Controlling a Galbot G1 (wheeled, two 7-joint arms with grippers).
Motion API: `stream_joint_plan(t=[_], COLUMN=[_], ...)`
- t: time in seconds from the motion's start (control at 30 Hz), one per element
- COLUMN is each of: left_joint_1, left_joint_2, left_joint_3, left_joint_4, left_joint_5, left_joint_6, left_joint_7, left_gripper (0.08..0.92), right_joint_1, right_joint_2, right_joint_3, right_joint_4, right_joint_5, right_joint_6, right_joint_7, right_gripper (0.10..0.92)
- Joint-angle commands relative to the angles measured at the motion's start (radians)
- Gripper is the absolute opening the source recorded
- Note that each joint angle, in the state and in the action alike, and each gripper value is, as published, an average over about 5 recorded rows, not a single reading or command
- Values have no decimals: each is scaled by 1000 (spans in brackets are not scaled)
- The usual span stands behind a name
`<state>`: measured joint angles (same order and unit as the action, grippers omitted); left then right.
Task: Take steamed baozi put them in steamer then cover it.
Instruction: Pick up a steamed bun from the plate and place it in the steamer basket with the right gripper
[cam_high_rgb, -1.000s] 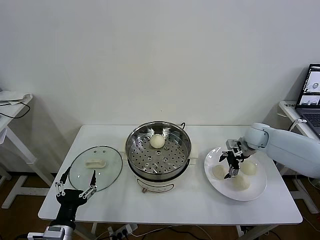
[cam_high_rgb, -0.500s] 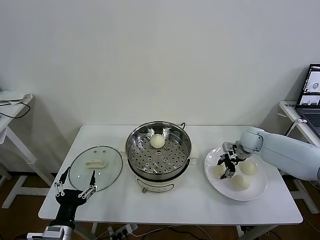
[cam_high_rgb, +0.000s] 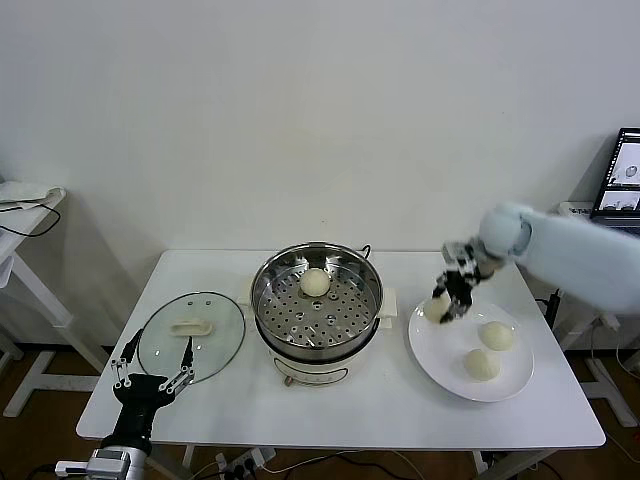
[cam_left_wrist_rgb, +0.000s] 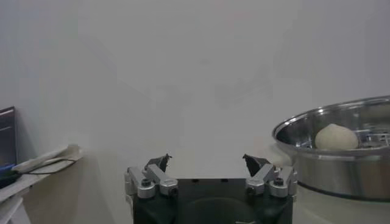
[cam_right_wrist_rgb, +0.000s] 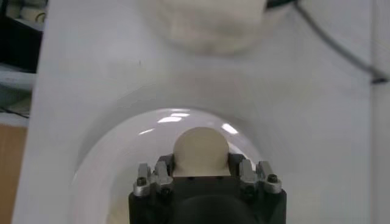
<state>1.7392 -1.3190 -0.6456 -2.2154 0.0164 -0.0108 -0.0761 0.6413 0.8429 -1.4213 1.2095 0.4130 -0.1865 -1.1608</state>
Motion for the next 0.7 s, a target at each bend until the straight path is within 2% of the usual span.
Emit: stream_joint_plan(t=[0.03,0.17,0.33,0.7], left_joint_1=[-8,-13,-16,-11], left_joint_2=[4,4,6,7], left_joint_3=[9,16,20,17], left_joint_4=[-2,1,1,-4], left_joint_5=[-1,-1,-1,-1], left_joint_6=[0,0,-1,-5], left_joint_7=[-1,-1,-2,-4], left_gripper=[823,823,823,823], right_joint_1=[324,321,248,87], right_joint_2=[196,296,444,631], right_joint_3=[-90,-101,-115,-146], right_joint_4=[92,118,67,-81], right_joint_5=[168,257,328,354], right_joint_6=[-65,-112,-152,-199], right_joint_7=[-123,-72,16,171], right_gripper=[594,594,594,594])
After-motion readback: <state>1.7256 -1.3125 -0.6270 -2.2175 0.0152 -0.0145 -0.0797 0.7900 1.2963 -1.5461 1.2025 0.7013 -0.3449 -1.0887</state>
